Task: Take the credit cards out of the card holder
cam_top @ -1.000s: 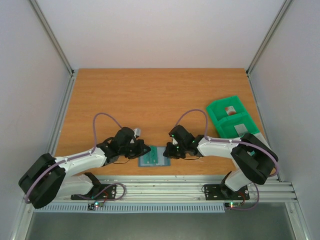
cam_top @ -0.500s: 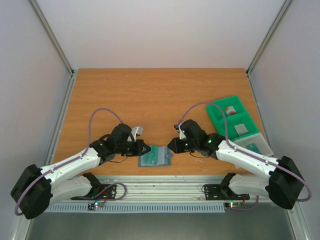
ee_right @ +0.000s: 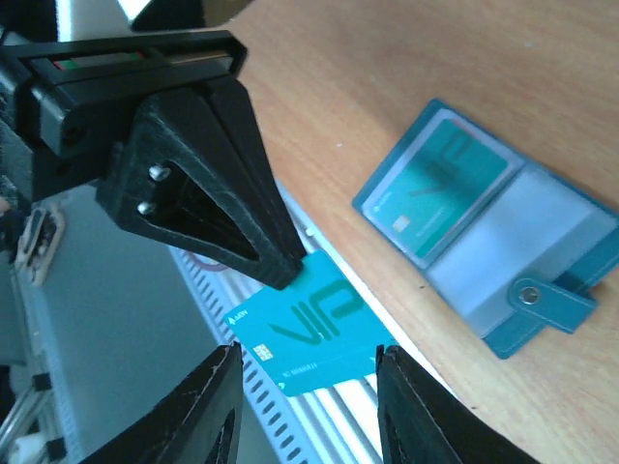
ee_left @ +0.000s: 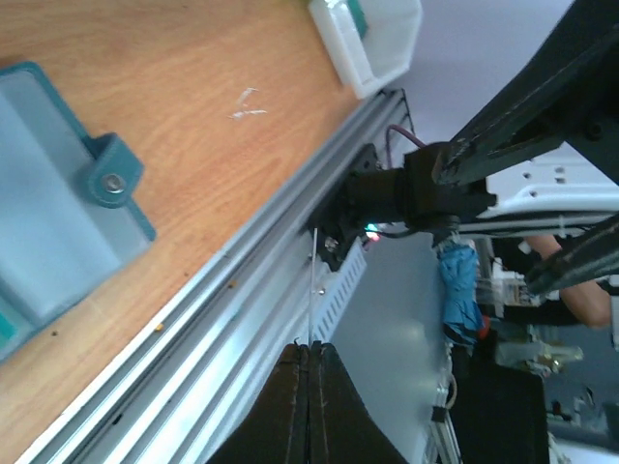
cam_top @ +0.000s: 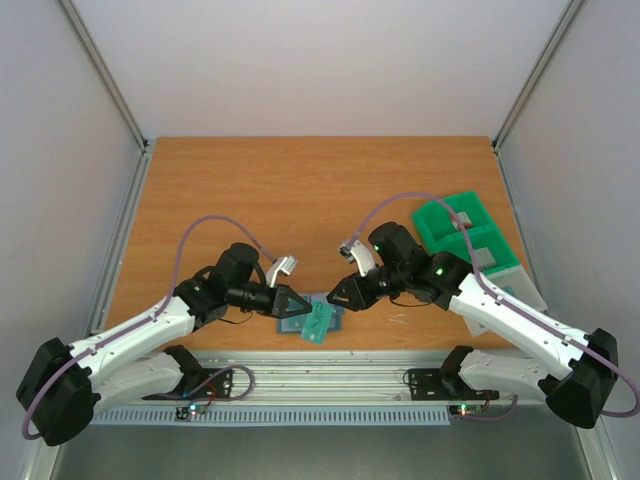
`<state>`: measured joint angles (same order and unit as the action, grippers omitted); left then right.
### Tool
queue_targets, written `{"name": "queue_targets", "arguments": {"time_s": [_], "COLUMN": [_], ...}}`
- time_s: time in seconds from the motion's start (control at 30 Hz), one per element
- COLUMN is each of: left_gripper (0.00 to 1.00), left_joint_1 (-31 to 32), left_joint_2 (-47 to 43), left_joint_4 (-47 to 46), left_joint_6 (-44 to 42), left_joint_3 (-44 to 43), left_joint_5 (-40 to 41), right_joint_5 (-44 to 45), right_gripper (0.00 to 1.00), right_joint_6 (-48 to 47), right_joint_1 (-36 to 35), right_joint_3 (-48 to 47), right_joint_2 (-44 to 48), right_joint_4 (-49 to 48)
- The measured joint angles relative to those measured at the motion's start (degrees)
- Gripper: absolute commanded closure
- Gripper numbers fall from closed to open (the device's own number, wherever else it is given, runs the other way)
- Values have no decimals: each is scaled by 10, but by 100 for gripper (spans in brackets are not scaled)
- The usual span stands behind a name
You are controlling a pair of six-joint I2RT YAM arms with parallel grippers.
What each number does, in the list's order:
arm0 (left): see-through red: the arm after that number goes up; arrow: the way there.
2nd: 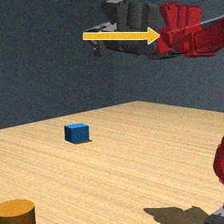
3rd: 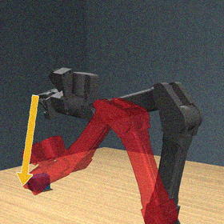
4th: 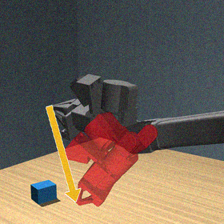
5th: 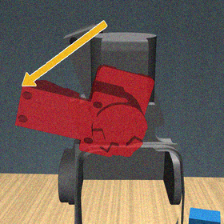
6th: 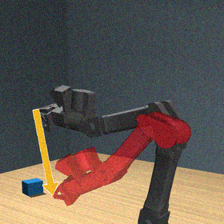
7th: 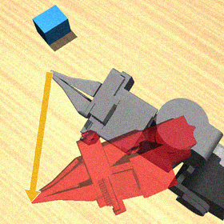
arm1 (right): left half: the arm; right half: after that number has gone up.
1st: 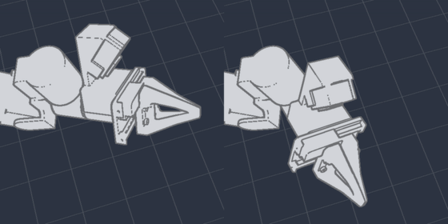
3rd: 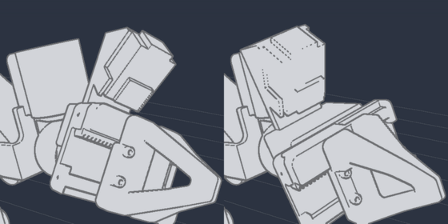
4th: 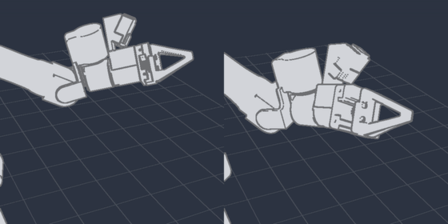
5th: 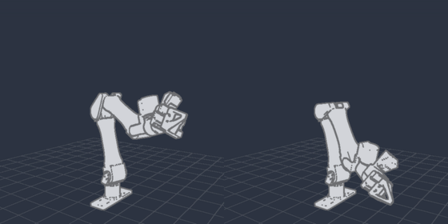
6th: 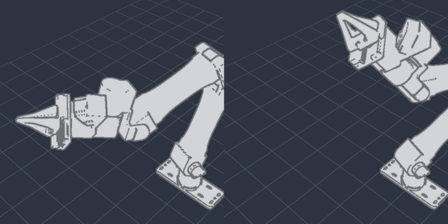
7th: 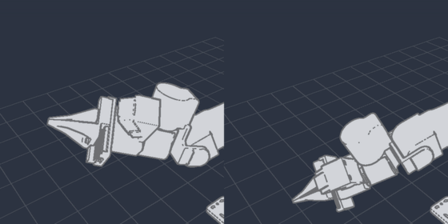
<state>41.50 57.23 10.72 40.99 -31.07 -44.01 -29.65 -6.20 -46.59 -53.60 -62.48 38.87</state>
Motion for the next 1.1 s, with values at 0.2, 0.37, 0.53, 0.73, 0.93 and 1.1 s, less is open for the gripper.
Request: {"name": "queue_targets", "arguments": {"time_s": [0.2,0.37,0.53,0.73,0.93,1.1], "left_gripper": [99,99,100,100,98,62], "left_joint_1": [8,14,14,14,14,17], "left_joint_2": [1,1,1,1,1,-11], "left_joint_4": [-33,-59,-76,-93,-91,-71], "left_joint_6": [-1,3,5,6,5,-1], "left_joint_3": [0,0,0,0,2,3], "left_joint_5": [-57,-86,-99,-109,-108,-75], "right_joint_5": [-49,-80,-88,-121,-153,-162], "right_gripper": [59,60,62,83,98,99], "right_joint_6": [-40,-57,-65,-70,-70,-58], "right_joint_1": [0,0,0,0,1,1], "right_joint_3": [-61,-64,-64,-61,-57,-43], "right_joint_2": [-44,-66,-78,-87,-86,-78], "right_joint_4": [73,99,108,104,96,71]}}
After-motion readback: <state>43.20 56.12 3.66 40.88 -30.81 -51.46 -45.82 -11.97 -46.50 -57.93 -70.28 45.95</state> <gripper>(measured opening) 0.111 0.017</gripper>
